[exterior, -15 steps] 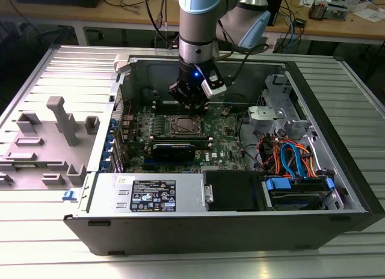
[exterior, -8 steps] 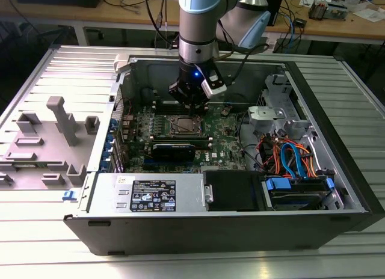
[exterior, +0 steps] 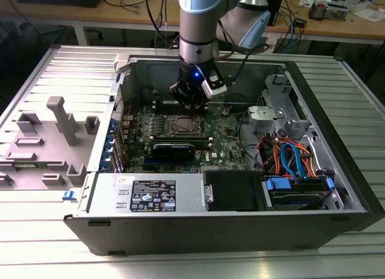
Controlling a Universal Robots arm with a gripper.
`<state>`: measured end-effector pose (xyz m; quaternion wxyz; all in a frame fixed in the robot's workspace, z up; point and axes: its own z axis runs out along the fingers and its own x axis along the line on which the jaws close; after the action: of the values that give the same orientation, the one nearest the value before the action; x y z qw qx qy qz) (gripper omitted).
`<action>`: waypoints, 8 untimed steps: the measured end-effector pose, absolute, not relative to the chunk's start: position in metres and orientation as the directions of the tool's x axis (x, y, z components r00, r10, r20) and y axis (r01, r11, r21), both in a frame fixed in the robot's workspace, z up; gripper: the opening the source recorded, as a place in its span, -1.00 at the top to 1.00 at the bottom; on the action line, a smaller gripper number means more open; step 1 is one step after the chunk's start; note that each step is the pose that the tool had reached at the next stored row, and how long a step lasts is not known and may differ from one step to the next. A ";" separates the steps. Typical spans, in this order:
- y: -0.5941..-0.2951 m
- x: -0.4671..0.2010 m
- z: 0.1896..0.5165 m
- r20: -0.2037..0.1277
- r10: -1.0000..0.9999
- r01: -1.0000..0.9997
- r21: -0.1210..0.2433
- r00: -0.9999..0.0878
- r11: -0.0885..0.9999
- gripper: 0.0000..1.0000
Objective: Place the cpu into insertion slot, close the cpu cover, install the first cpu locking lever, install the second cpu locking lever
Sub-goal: 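Install the first cpu locking lever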
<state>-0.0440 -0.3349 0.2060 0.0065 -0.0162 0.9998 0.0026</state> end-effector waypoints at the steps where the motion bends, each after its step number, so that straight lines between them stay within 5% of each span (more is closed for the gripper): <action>1: -0.335 -0.044 0.206 -0.013 -0.032 -0.032 0.005 -0.999 0.999 0.79; 8: -0.335 -0.044 0.205 -0.013 -0.032 -0.032 0.005 -0.999 0.999 0.79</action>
<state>-0.0436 -0.3353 0.2049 0.0064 -0.0162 0.9998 0.0024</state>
